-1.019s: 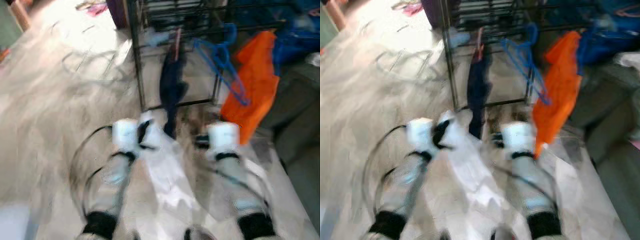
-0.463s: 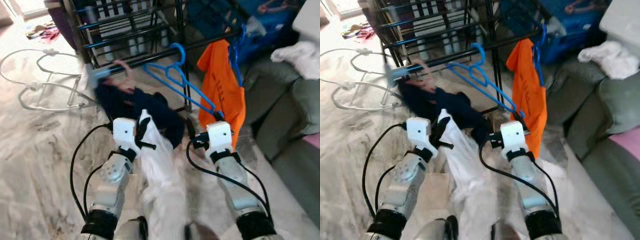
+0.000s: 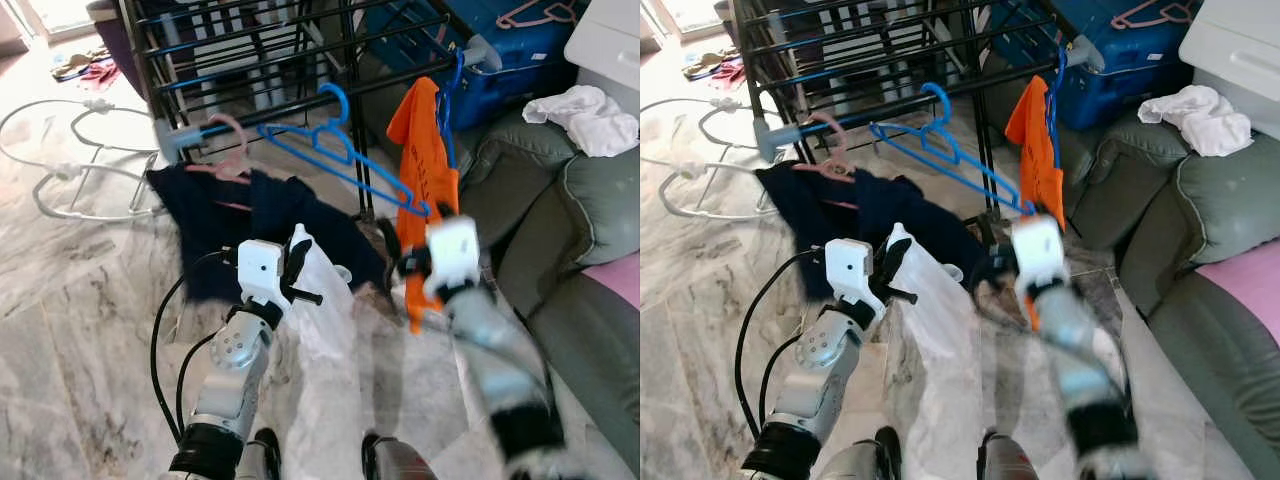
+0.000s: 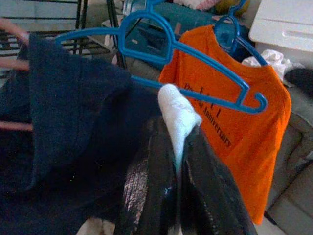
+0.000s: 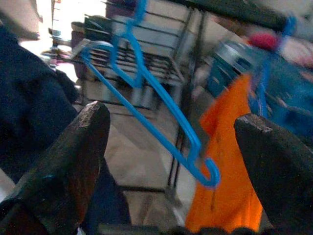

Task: Hang hanger

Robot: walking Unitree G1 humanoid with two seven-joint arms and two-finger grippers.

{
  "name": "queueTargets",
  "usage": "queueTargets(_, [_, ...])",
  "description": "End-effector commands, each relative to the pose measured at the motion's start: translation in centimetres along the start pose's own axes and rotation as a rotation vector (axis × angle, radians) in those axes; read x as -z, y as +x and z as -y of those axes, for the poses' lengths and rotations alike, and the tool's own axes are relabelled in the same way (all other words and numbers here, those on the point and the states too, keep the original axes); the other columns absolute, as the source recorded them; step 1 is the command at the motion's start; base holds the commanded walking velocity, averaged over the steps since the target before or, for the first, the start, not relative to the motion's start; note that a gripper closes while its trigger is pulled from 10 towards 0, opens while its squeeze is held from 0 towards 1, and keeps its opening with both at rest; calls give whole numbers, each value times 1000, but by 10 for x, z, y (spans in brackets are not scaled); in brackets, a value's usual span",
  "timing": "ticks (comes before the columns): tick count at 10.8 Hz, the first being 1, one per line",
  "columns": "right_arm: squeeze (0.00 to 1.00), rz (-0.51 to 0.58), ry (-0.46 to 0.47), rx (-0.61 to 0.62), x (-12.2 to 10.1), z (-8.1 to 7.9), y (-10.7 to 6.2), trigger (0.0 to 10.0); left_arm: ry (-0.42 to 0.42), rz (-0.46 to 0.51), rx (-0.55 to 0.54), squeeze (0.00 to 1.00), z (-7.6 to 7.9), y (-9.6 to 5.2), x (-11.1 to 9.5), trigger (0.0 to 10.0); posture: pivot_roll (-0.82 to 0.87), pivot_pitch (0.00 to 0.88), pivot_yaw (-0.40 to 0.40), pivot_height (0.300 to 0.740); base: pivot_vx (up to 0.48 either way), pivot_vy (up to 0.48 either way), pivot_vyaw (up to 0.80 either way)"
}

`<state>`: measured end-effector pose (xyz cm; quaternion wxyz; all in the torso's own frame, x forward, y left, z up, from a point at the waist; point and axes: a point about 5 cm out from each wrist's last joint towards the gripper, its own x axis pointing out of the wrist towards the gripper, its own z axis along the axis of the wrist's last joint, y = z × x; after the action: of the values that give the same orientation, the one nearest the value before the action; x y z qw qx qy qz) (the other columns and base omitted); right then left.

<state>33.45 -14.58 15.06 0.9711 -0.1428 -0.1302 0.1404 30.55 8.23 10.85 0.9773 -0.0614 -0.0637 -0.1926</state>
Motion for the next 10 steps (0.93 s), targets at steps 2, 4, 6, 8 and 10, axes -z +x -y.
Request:
queueTargets(2, [0, -52, -59, -85, 1, 12, 14, 10000, 18, 5, 11, 0, 0, -1, -3, 10000, -146, 242, 37, 740, 0, 0, 0])
queueTargets(4, [0, -126, -104, -92, 4, 31, 26, 10000, 14, -1, 5, 0, 0, -7, -2, 10000, -121, 263, 33, 740, 0, 0, 0])
queueTargets(6, [0, -151, -136, -108, 4, 41, 33, 10000, 9, -12, 11, 0, 0, -17, -1, 10000, -89, 294, 39, 740, 0, 0, 0])
queueTargets(8, [0, -142, -203, -146, -4, 46, 43, 10000, 31, -27, -4, 0, -6, -29, -2, 10000, -55, 330, 50, 740, 0, 0, 0])
queueTargets(10, [0, -158, -244, -171, -8, 51, 51, 10000, 39, -36, -18, 0, -9, -34, -7, 10000, -24, 352, 55, 740, 0, 0, 0])
